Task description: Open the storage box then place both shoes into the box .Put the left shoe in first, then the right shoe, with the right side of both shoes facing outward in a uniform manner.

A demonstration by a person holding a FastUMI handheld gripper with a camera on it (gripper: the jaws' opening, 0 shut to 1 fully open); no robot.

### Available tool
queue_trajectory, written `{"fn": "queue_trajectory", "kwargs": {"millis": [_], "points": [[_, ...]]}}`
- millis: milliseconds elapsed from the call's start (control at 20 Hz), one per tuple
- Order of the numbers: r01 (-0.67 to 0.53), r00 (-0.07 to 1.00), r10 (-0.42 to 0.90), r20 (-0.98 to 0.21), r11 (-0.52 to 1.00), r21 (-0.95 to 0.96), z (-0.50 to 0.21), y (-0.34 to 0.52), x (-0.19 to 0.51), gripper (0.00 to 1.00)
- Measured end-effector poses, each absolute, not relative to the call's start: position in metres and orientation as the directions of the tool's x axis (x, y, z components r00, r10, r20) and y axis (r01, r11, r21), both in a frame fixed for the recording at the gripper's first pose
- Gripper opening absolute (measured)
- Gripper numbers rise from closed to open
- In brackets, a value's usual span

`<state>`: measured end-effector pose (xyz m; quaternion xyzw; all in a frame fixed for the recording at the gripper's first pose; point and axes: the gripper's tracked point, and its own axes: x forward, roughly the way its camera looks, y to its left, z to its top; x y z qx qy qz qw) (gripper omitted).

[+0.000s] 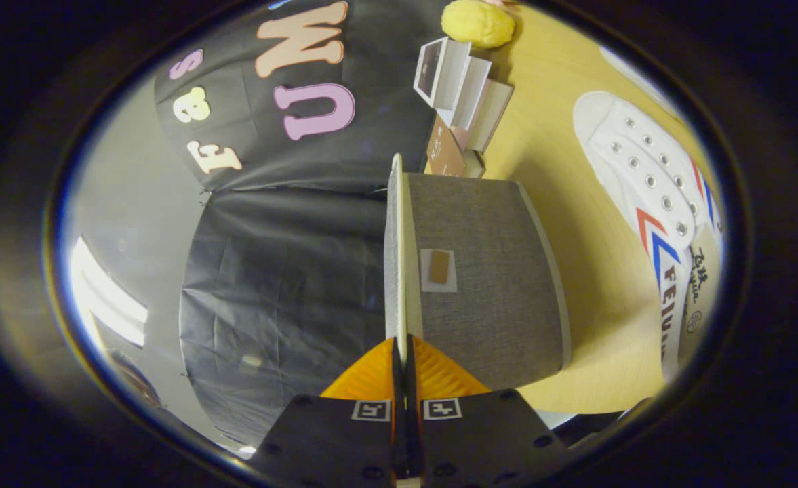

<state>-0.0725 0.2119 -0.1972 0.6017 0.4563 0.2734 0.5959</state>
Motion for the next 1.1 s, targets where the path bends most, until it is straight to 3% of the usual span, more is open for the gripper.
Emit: {"fn": "queue_trajectory", "kwargs": {"millis": [700, 1100], "points": [[0.025, 0.388, 0.918, -0.086, 0.083, 0.996, -0.079, 0.281, -0.043, 0.06], [-0.067, 0.340, 0.938, -0.063, 0.091, 0.994, -0.050, 0.354, -0.040, 0.06]]}}
